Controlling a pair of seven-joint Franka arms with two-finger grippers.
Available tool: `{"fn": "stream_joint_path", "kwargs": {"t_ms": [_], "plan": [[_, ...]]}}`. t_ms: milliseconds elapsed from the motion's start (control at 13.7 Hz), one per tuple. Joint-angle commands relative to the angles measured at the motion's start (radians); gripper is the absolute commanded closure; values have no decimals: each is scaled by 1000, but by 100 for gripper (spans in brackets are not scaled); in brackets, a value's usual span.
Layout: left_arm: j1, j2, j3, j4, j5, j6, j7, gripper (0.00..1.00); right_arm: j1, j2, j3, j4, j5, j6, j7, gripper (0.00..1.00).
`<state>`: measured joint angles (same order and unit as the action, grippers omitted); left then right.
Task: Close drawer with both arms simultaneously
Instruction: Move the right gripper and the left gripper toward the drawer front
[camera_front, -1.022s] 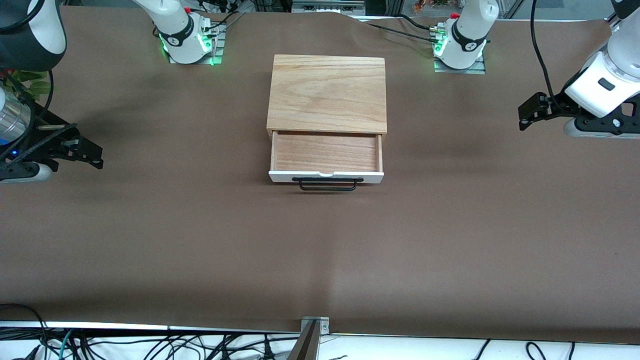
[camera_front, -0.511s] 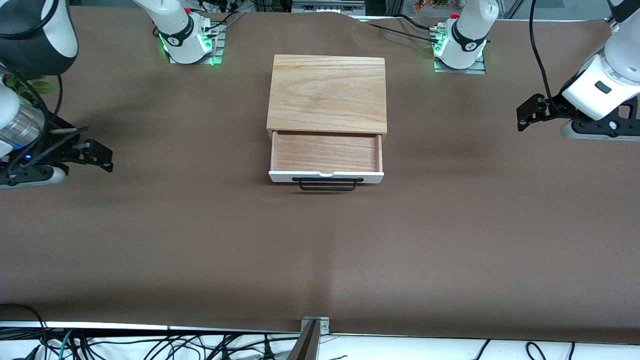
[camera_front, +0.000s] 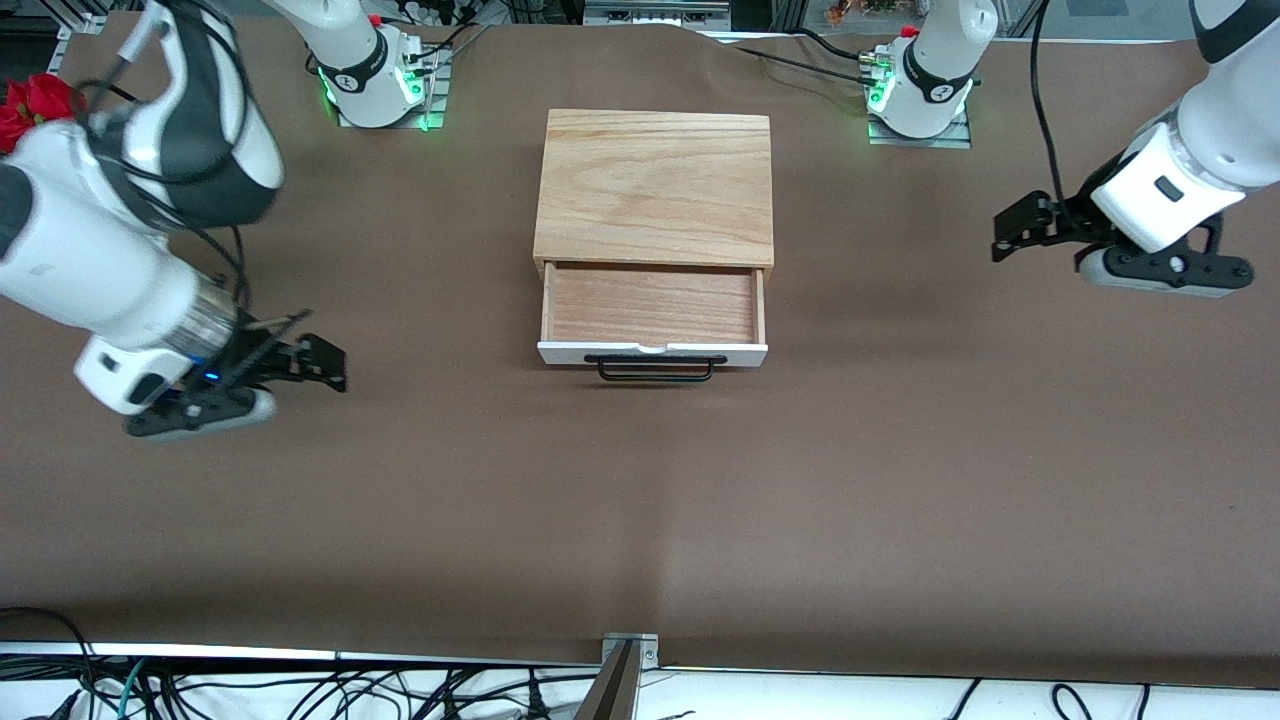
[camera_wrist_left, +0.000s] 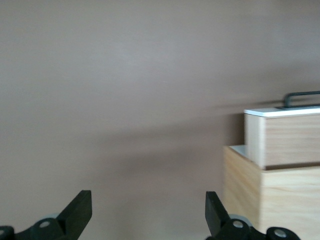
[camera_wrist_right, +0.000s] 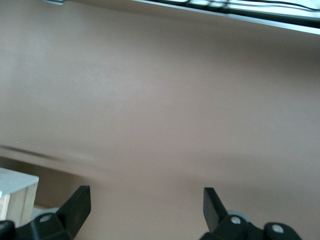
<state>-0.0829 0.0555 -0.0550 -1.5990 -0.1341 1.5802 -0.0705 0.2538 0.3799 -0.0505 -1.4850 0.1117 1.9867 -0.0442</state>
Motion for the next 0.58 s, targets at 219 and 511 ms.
{"fn": "stream_joint_path", "kwargs": {"t_ms": [219,511], "plan": [[-32,209,0,103,-298,76,-5,0,51,106,26,11,34,145,6,0],[-125,328,-5,105,-367,292,3,0,53,172,107,11,94,257,9,0]]}}
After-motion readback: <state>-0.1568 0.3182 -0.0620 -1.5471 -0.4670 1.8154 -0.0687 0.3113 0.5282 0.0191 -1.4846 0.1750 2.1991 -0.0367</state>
